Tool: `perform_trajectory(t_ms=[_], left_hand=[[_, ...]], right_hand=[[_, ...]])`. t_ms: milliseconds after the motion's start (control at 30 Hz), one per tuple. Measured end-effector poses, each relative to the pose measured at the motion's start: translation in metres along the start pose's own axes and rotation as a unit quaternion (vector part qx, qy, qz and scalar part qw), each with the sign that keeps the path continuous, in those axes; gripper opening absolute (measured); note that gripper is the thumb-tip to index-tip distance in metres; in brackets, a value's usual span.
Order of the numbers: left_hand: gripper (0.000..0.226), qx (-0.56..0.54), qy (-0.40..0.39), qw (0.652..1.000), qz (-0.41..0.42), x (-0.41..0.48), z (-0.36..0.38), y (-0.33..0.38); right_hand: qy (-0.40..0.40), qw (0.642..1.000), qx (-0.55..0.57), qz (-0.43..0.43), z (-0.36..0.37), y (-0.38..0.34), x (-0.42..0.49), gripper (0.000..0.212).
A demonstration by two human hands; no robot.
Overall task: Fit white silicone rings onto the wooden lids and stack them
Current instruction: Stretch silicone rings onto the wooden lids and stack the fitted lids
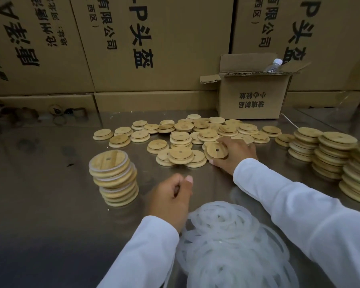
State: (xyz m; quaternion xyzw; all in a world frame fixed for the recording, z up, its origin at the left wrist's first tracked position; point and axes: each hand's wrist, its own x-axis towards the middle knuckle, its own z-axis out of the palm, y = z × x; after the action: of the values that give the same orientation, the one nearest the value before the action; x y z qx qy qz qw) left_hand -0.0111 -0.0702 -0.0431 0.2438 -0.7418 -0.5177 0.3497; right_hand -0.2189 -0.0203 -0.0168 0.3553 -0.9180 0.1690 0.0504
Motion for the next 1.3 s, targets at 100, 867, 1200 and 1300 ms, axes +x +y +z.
perform_trajectory(t_ms=[100,867,1200,1300], left_hand=[[0.040,-0.019,0.002,1.000,-0.007,-0.001,-0.001,0.005],[0.017,-0.224,-0.011,0.969,-0.101,-0.012,-0.005,0.025],[0.016,-0.296,0.008,0.942,-0.157,-0.005,-0.002,0.026],[0.015,-0.300,0.017,0.938,-0.172,-0.003,0.001,0.026]], right_hand=[[0.045,0.999,0.021,-0.004,-0.005,0.003,-0.009,0.064],[0.040,0.931,0.347,-0.107,-0.034,-0.004,-0.148,0.036],[-0.026,0.975,0.220,-0.025,-0.025,0.007,-0.138,0.017],[-0.044,0.968,0.244,-0.022,-0.025,0.007,-0.138,0.015]])
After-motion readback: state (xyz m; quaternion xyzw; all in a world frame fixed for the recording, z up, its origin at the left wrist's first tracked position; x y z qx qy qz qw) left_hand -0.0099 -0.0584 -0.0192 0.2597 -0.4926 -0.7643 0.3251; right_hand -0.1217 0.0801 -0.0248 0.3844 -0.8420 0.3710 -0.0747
